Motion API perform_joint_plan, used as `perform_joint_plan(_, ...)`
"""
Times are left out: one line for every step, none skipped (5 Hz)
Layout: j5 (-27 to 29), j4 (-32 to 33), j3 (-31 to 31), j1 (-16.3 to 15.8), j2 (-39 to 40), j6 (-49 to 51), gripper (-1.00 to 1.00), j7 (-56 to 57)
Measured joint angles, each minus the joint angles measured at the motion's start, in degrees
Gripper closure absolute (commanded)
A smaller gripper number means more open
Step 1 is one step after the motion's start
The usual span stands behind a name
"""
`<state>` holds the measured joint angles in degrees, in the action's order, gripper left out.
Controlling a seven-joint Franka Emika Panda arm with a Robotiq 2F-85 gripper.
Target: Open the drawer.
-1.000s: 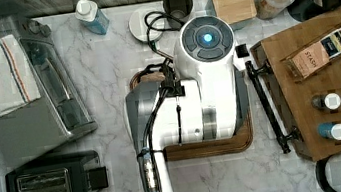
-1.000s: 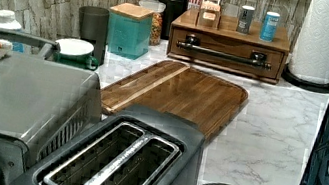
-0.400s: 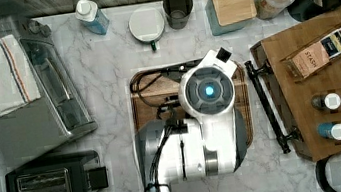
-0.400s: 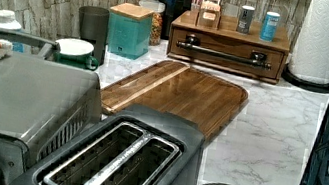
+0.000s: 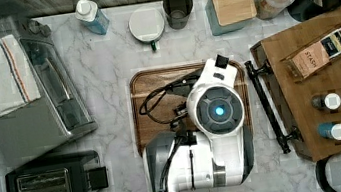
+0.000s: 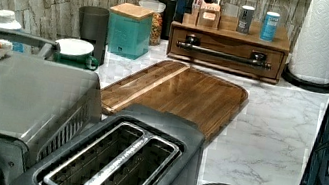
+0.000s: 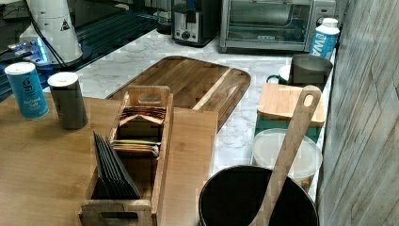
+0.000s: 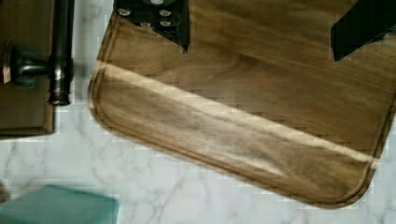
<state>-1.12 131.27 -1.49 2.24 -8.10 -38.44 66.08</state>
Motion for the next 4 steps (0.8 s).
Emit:
perform_joint_plan(-1.4,1.9,-1.5,1.9,0.9,-4.6,-1.00,4.2)
perform_joint_plan(-1.5,3.2,-2.8,5.0,2.5,-4.9,-1.00,9.4)
perform_joint_plan(-1.5,5.0,-6.7,6.3,3.8,-8.6,-1.00,14.9)
perform_joint_plan(-1.5,6.3,-8.4,9.3,4.4,-10.9,-1.00,16.5)
